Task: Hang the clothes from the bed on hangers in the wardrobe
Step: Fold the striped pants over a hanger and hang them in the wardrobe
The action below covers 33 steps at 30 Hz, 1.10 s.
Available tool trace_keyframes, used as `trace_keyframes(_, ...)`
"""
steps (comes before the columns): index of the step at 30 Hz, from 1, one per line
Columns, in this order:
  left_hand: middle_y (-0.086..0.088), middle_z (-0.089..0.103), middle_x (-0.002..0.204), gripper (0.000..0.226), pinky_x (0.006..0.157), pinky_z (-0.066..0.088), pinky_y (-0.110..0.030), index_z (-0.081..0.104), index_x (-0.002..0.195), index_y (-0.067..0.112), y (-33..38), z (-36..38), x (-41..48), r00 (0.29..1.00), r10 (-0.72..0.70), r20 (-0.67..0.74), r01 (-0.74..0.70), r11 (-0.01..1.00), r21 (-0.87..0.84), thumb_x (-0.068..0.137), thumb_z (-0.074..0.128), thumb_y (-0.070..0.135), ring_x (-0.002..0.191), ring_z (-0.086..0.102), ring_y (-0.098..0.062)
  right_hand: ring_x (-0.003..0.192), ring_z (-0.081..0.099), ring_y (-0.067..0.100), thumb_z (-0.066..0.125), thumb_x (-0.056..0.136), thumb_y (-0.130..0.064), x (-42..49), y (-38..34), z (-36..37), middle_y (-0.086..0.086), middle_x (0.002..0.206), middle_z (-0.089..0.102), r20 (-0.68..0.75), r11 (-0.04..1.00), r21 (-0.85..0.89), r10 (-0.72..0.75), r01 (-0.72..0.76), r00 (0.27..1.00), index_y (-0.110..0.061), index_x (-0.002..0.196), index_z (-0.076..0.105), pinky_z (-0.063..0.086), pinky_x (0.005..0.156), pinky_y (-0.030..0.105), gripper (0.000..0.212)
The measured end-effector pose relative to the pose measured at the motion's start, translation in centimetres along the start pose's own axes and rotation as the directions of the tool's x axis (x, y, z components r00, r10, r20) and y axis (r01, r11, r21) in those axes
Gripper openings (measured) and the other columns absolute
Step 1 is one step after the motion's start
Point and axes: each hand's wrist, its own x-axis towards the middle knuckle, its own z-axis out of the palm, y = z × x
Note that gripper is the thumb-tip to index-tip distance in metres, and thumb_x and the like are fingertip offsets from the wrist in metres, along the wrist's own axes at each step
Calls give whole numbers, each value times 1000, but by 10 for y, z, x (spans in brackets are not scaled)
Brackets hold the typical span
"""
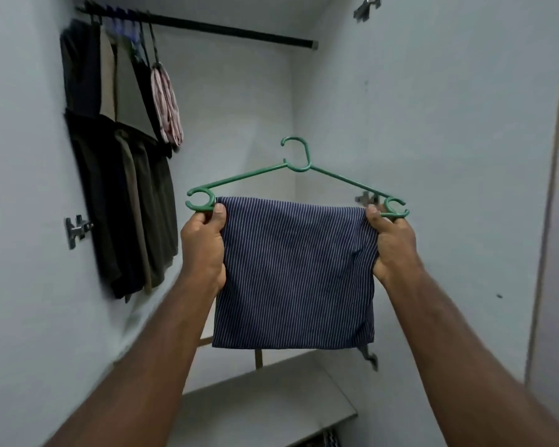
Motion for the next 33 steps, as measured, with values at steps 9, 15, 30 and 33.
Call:
trace_keyframes(9,3,62,83,18,88,49,-38,62,84,19,13,-18,125,970,207,-126,-195,976,101,99,52,17,83,56,-15,103,67,32,72,82,4,88,81,79,17,114,65,-38,1000,3,12,-12,999,-5,140,36,58,86,48,69)
trace_keyframes(15,1,65,84,15,82,52,-35,64,88,19,17,-27,202,932,340,-124,-314,930,190,98,54,13,79,60,-12,101,67,28,75,81,0,168,137,135,16,123,60,72,999,-6,35,-35,997,-9,142,33,58,86,48,74)
trace_keyframes(30,-8,72,100,25,91,56,-43,61,115,9,-9,37,368,604,781,-158,-575,564,592,91,66,14,94,69,-18,95,70,27,79,79,-6,402,232,240,17,119,63,422,982,41,150,-185,894,-5,143,37,60,79,42,76)
trace_keyframes(33,-4,71,102,29,91,55,-44,60,116,12,11,56,391,527,843,-106,-571,443,692,88,69,14,94,69,-16,94,71,28,78,80,-8,437,241,275,19,119,63,482,972,76,161,-224,861,-6,144,37,60,78,42,76)
